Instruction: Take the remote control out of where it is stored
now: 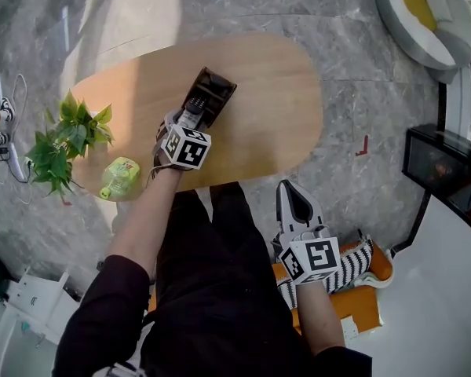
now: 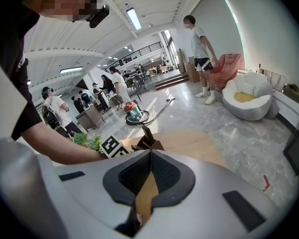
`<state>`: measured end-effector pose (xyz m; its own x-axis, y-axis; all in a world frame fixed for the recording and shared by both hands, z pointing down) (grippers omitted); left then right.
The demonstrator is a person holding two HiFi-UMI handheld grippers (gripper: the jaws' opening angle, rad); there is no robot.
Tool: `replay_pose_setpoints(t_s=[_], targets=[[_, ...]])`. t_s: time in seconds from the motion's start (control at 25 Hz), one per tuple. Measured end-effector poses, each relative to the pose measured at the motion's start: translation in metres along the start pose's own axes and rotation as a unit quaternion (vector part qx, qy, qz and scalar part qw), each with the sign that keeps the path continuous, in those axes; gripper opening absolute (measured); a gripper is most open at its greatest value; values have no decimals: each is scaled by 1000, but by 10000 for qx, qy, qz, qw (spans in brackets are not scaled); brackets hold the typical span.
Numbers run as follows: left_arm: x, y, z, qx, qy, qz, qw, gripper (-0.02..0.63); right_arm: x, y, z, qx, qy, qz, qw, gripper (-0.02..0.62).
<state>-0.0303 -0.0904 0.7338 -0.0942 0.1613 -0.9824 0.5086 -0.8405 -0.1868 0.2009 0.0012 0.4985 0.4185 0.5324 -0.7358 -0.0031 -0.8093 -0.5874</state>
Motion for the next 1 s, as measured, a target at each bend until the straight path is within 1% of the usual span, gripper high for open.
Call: replay_pose_setpoints(t_s=[0.16,0.36,0.44,0.52,0.64,0.76,0.88,1.0], targets=[[20,-6,3,127,29,-246,9996,262,-4,-1,14,213,131,77,9997,8],[63,-31,2,514,-43,-744,9959,262,-18,9,43,646,495,109,9966,8],[80,-44,4,662,36,-920,9936,262,-26,15,55,806,668,113,9944,8],[92,-59,10,862,160,-1010,9910,262,-34,19,66,927,822,128,9922,8],[96,-87,25,1252,396,-988,9864,262,-44,20,81,1058,1045,150,9888,8],[93,-113,41,1585,553,-859,9821,262,-59,16,93,1170,1230,205,9853,8],[86,-125,50,1655,593,-713,9818,262,-79,4,96,1264,1308,364,9826,8],[73,-127,58,1756,632,-645,9803,262,-94,-4,98,1298,1369,525,9807,8]])
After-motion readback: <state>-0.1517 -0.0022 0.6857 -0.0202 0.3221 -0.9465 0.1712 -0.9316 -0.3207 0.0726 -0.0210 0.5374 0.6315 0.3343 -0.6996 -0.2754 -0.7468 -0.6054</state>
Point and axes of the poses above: the fingertips, and each gripper's own axes: x backward along the fingers, z to its left, y out of its top, the point moved 4 cm from there along x, backward along the fingers, and after that the axes turned 7 degrees about z, right-handed, at the moved point
